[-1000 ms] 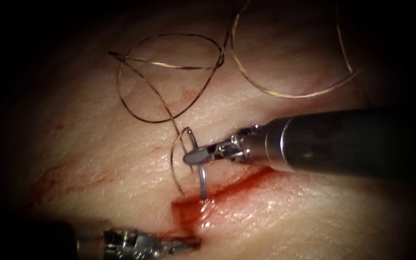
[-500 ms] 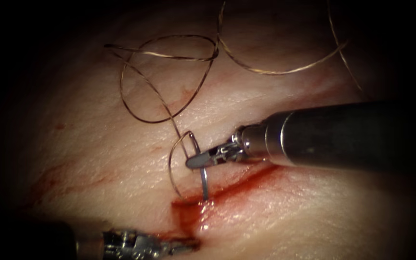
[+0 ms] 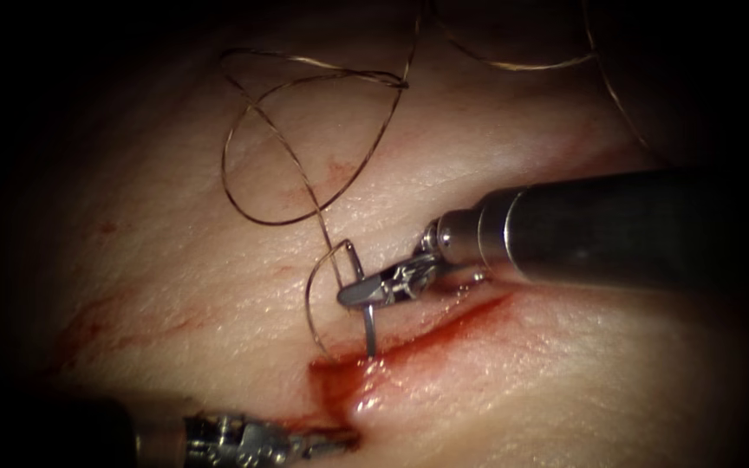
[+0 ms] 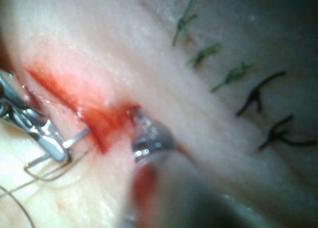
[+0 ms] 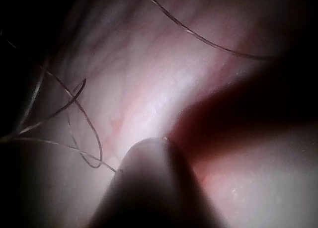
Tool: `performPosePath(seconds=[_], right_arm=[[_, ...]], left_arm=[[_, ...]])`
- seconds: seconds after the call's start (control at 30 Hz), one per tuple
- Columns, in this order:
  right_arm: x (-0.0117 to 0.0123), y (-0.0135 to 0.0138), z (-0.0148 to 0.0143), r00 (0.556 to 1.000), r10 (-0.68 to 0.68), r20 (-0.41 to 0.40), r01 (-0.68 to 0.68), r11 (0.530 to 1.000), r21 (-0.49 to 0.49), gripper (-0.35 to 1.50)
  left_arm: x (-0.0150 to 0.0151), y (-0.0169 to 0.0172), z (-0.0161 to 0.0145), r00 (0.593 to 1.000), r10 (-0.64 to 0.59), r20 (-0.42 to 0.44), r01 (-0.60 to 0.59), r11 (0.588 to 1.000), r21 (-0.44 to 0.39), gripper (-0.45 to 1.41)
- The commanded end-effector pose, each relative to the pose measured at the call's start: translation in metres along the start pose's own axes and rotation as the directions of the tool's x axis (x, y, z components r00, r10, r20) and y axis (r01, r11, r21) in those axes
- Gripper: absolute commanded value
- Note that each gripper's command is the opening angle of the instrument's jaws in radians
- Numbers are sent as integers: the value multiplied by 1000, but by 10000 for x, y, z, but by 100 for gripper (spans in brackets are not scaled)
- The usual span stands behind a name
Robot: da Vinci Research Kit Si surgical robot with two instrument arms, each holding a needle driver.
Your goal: Wound Closure
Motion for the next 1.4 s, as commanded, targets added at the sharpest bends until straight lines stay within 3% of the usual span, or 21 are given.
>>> performPosePath(seconds=[0.03,0.43,1.1,1.23,1.27,1.3,1.33,1.37,1.4], right_arm=[[3,6,6,1000,26,-1,-26,1000,-1,-35],[-23,6,17,989,133,71,-132,991,-20,-35],[-35,9,14,981,174,83,-172,985,-35,-35],[-28,5,16,992,121,44,-122,992,10,-35],[-25,4,16,999,22,35,-24,999,45,29],[-25,4,16,999,22,35,-24,999,45,29],[-24,3,16,999,-13,35,11,999,53,44],[-21,1,16,992,-124,25,122,991,63,93],[-20,1,16,986,-164,14,163,984,66,109]], left_arm=[[-2,6,8,1000,-2,-1,2,1000,-3,-45],[-2,6,8,1000,-2,-2,2,1000,-3,-45],[-2,5,6,1000,-2,-2,2,1000,-5,-45],[-2,5,6,1000,-2,-2,2,1000,-5,-45],[-2,5,6,1000,-2,-2,2,1000,-5,-45],[-2,5,6,1000,-2,-2,2,1000,-5,-45],[-2,5,6,1000,-2,-2,2,1000,-5,-45],[-2,5,6,1000,-2,-3,2,1000,-5,-45],[-1,5,6,1000,-2,-3,2,1000,-5,-45]])
